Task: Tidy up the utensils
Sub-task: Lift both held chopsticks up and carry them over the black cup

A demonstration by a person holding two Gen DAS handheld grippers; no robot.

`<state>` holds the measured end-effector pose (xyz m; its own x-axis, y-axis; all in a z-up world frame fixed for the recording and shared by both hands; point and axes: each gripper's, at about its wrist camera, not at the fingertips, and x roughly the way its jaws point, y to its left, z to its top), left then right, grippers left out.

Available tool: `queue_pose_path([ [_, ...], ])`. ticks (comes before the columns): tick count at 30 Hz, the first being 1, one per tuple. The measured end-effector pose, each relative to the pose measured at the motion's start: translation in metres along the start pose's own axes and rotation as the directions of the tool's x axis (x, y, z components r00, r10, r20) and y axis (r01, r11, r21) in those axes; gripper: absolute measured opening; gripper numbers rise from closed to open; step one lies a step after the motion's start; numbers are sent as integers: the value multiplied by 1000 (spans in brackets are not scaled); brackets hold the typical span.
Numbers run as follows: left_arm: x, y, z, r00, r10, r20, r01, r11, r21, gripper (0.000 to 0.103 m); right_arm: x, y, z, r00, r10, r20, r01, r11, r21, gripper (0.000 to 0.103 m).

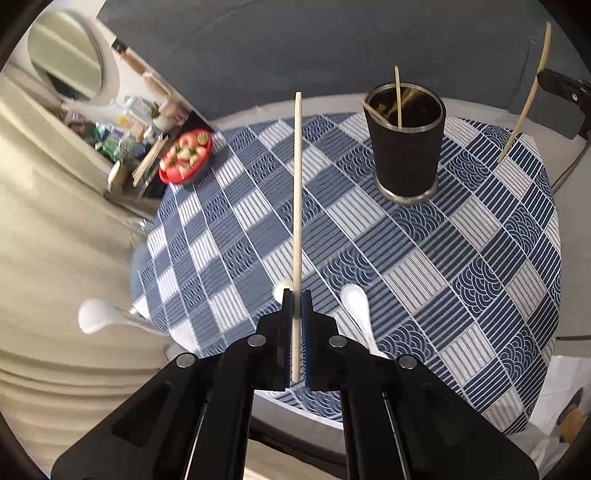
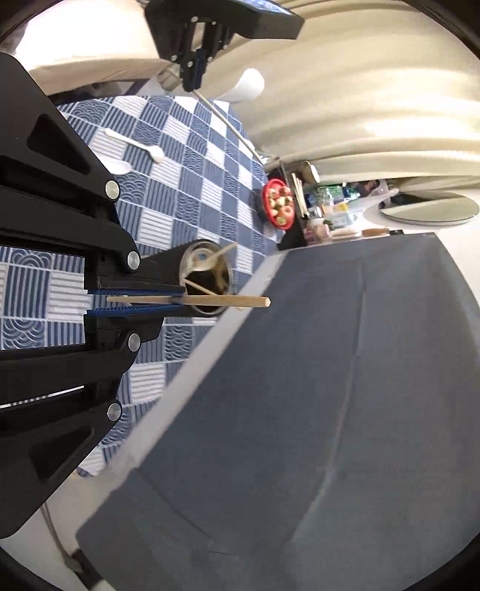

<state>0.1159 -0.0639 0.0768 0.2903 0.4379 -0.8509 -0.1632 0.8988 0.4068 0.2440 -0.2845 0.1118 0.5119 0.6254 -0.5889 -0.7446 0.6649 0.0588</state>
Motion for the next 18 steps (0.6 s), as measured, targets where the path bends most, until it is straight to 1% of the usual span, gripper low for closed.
queue_pose_path([
  [3, -8, 9, 19, 999, 38, 12, -39, 997, 72, 5, -1, -1, 19, 1000, -16, 16, 16, 1000, -11, 5],
  [6, -14, 13, 37, 998, 54, 11, -55, 986, 160, 5, -1, -4, 35, 999, -37, 32, 38, 999, -11, 5],
  [9, -17, 16, 54, 998, 53, 21, -56, 971, 231, 5, 0, -7, 52, 998, -49, 42, 49, 999, 0, 5],
  [11, -17, 15, 69, 999, 46, 27, -52, 957, 284, 5, 1, -9, 62, 998, -51, 49, 51, 999, 8, 5],
  [13, -16, 13, 83, 999, 37, 26, -44, 939, 342, 5, 5, -10, 70, 997, -59, 51, 58, 998, 12, 5],
  [14, -15, 11, 90, 999, 39, 24, -46, 925, 377, 5, 8, -11, 75, 997, -63, 54, 62, 998, 15, 5],
  [16, -11, 4, 101, 999, 37, 12, -38, 896, 443, 5, 13, -13, 81, 996, -63, 55, 61, 998, 32, 5],
  [18, -5, -3, 109, 999, 52, -2, -43, 855, 516, 5, 19, -14, 85, 997, -48, 54, 45, 998, 50, 5],
])
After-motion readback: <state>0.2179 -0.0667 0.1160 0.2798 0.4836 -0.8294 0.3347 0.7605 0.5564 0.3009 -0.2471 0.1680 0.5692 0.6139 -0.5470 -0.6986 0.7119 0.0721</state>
